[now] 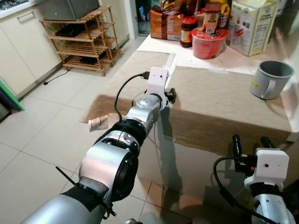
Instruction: Setting the table
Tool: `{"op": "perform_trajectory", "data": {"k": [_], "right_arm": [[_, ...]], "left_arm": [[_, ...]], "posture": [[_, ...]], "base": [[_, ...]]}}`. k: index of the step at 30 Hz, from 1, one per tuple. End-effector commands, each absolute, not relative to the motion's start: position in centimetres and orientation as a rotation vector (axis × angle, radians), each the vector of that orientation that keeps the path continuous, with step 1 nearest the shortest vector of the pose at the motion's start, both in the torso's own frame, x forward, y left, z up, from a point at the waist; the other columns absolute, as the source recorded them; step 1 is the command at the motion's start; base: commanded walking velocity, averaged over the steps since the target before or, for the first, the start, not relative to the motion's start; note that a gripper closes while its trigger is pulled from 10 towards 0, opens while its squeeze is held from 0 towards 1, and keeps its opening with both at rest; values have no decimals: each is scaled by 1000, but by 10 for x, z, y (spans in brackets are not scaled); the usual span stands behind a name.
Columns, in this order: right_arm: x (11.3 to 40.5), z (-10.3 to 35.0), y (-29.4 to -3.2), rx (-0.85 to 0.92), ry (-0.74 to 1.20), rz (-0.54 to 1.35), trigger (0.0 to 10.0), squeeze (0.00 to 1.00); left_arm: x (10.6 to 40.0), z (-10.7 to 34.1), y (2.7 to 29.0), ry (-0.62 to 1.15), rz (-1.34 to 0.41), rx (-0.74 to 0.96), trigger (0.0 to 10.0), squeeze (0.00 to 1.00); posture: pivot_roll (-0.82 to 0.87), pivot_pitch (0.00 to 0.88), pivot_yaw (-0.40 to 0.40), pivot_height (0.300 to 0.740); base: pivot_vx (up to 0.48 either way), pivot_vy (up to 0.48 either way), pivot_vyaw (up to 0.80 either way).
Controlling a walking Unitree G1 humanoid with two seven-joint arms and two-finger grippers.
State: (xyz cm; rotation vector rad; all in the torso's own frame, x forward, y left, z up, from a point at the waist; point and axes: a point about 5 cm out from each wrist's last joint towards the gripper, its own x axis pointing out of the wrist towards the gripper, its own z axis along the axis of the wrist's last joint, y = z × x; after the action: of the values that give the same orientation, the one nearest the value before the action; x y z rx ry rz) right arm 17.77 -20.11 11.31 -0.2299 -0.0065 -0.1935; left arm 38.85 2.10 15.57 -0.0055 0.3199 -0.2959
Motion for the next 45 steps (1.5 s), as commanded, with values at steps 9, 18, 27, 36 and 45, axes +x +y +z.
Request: {"op": "perform_trajectory", "data": {"k": [9, 18, 27, 36, 45], "right_arm": [[180, 115, -197, -236, -4, -176, 10000, 0], [180, 113, -196, -227, 8, -165, 10000, 0], [184, 112, -195, -228, 9, -152, 10000, 0], [190, 111, -194, -228, 2, -148, 10000, 0], [192, 110, -192, -223, 2, -148, 10000, 0]], "left_arm": [[383, 143, 17, 383, -314, 5, 0, 0], [381, 136, 23, 431, -294, -17, 0, 0], [383, 141, 21, 384, -326, 15, 0, 0], [389, 166, 13, 247, -381, -14, 0, 0], [392, 198, 6, 60, -447, -40, 0, 0]], "posture": [[-235, 0, 124, 718], [-216, 0, 118, 718], [-206, 0, 117, 718], [-196, 0, 117, 718], [-184, 0, 118, 718]], "base": [[0, 0, 0], [0, 0, 0], [0, 0, 0], [0, 0, 0], [0, 0, 0]]}}
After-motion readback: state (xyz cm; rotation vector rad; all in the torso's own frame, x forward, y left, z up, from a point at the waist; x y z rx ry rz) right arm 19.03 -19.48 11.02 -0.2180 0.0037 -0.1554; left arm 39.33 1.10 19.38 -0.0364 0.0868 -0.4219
